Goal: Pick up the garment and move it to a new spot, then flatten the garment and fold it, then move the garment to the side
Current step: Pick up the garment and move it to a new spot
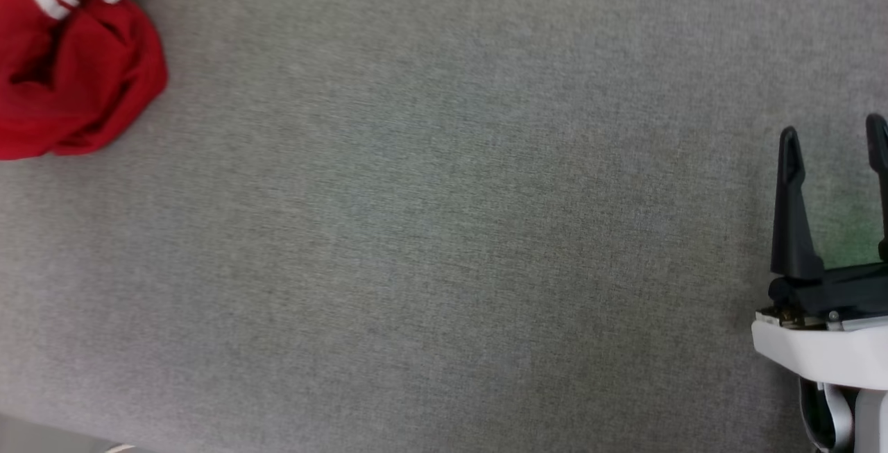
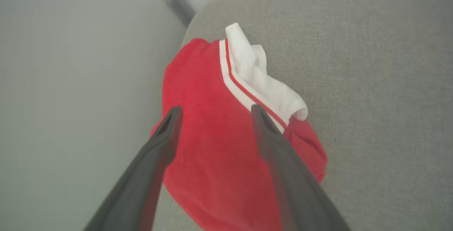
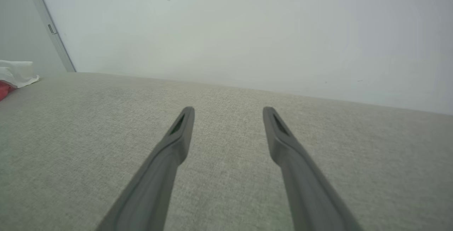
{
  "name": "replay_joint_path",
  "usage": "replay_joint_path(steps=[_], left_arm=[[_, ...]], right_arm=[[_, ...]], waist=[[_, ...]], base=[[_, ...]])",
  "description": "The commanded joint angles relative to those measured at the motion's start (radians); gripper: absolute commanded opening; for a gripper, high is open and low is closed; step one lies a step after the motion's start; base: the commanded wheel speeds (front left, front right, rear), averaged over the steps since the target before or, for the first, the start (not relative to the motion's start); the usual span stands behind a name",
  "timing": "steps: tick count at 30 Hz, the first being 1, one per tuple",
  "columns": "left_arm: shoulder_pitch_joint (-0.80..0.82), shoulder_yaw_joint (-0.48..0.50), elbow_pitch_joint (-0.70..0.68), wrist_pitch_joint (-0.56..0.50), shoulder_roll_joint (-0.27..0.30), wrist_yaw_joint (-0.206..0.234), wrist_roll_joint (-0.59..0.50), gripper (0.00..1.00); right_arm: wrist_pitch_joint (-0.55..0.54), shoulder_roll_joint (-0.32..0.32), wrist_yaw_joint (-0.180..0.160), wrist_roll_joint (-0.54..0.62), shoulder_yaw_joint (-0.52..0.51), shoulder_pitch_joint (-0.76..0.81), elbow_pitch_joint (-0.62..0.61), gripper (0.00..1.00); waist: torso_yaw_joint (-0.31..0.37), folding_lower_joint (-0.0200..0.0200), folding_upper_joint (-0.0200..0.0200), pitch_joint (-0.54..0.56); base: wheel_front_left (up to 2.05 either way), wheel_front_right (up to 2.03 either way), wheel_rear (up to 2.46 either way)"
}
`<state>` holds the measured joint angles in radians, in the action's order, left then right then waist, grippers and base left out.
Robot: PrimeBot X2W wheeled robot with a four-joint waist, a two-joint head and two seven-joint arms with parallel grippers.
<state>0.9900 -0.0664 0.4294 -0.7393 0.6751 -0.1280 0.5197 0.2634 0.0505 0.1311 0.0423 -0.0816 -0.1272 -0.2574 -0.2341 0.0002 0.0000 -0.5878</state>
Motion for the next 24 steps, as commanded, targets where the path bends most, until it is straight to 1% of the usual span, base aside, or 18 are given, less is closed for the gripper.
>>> replay_joint_path(steps=[1, 3, 5, 10, 14, 18, 20, 21, 22, 23, 24], left_arm=[[-0.005, -0.016, 0.005, -0.083, 0.033, 0.0, 0.063, 1.0], [-0.021, -0.031, -0.004, -0.147, 0.063, 0.0, 0.114, 1.0], [-0.032, -0.036, -0.009, -0.185, 0.076, 0.0, 0.162, 1.0], [-0.066, -0.055, 0.006, -0.225, 0.088, -0.001, 0.207, 1.0], [-0.104, -0.106, 0.041, -0.245, 0.069, -0.001, 0.222, 1.0], [-0.106, -0.143, 0.074, -0.226, 0.03, -0.001, 0.246, 1.0], [-0.098, -0.164, 0.08, -0.217, 0.026, -0.001, 0.249, 1.0], [-0.092, -0.172, 0.082, -0.211, 0.025, -0.001, 0.256, 0.73], [-0.086, -0.179, 0.083, -0.208, 0.026, -0.001, 0.262, 0.1], [-0.078, -0.186, 0.084, -0.207, 0.031, -0.001, 0.268, 0.0], [-0.069, -0.188, 0.085, -0.205, 0.04, -0.001, 0.273, 0.0]], right_arm=[[0.002, -0.001, -0.001, 0.002, 0.005, -0.027, -0.016, 1.0], [0.002, -0.001, -0.001, 0.004, 0.003, -0.039, -0.026, 1.0], [0.002, -0.001, -0.001, 0.007, 0.0, -0.05, -0.04, 1.0], [0.002, -0.001, -0.001, 0.014, 0.0, -0.068, -0.059, 1.0], [0.002, -0.001, -0.001, 0.024, 0.0, -0.077, -0.061, 1.0], [0.001, -0.001, -0.001, 0.039, -0.004, -0.075, -0.052, 1.0], [0.001, -0.001, -0.001, 0.047, -0.001, -0.075, -0.043, 1.0], [0.001, -0.001, -0.001, 0.046, -0.004, -0.075, -0.039, 1.0], [0.0, -0.001, -0.001, 0.046, -0.008, -0.075, -0.035, 1.0], [-0.001, -0.001, -0.001, 0.046, -0.01, -0.074, -0.03, 1.0], [-0.001, -0.001, -0.001, 0.046, -0.011, -0.073, -0.026, 1.0]], waist=[[0.03, -0.0002, 0.0, -0.055], [0.04, -0.0002, 0.0, -0.079], [0.046, -0.0002, 0.0, -0.103], [0.052, -0.0002, 0.0, -0.144], [0.055, -0.0002, 0.0, -0.169], [0.055, -0.0002, 0.0, -0.18], [0.056, -0.0002, 0.0, -0.181], [0.056, -0.0002, 0.0, -0.181], [0.056, -0.0002, 0.0, -0.179], [0.056, -0.0002, 0.0, -0.176], [0.056, -0.0002, 0.0, -0.172]], base=[[0.0, 0.0, 0.0], [0.0, 0.0, 0.0], [0.0, 0.0, 0.0], [0.0, 0.0, 0.0], [0.0, 0.0, 0.0], [0.0, 0.0, 0.0], [0.0, 0.0, 0.0], [0.0, 0.0, 0.0], [0.0, 0.0, 0.0], [0.0, 0.0, 0.0], [0.0, 0.0, 0.0]])
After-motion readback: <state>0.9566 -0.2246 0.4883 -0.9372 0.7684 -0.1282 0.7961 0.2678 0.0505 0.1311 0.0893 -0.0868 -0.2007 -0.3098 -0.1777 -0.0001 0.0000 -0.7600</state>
